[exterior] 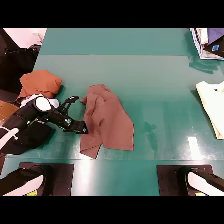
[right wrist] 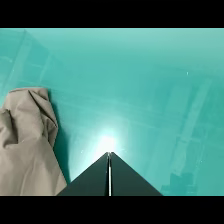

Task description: Fold the shirts.

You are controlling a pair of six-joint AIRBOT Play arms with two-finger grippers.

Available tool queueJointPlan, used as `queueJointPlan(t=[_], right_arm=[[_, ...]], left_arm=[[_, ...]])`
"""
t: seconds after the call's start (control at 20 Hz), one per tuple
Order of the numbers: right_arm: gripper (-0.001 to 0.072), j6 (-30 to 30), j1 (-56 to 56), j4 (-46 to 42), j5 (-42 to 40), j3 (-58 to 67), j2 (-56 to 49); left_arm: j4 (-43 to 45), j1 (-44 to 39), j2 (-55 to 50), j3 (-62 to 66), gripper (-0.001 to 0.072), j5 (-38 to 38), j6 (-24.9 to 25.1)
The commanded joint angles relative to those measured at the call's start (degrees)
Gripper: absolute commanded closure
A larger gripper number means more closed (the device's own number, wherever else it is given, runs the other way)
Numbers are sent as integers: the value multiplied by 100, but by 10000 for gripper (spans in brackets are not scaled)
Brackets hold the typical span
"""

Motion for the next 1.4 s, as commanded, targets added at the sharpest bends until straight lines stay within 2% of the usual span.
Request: queueJointPlan(t=[0.0,0.15,0.3,0.45,0.55,0.75,0.9,1.15,1.2,1.3,1.35], right_arm=[[697,0,-4,2,2,0,-4],[697,0,-4,2,11,0,-4],[697,0,-4,2,28,0,-4],[697,0,-4,0,116,0,-4],[697,0,-4,-7,177,0,-2],[697,-2,-4,-28,400,0,-4],[697,-2,-4,-33,411,0,-4],[697,0,-4,-31,444,0,-4],[697,0,-4,-31,479,-2,-4],[697,0,-4,-33,634,-4,-74],[697,0,-4,-26,881,-48,-149]], left_arm=[[-175,2,-2,-280,38,299,52],[-61,9,0,-74,38,302,50],[214,9,4,929,37,348,52],[765,52,-122,2004,39,1248,-74],[710,319,-695,2686,38,1410,-243],[212,603,-2280,3875,38,1259,-247],[-544,586,-3311,4516,39,876,166],[-693,586,-3884,4813,41,824,286],[-695,586,-3884,4813,177,831,341],[-713,586,-3884,4813,618,831,525],[-737,586,-3882,4822,679,837,544]])
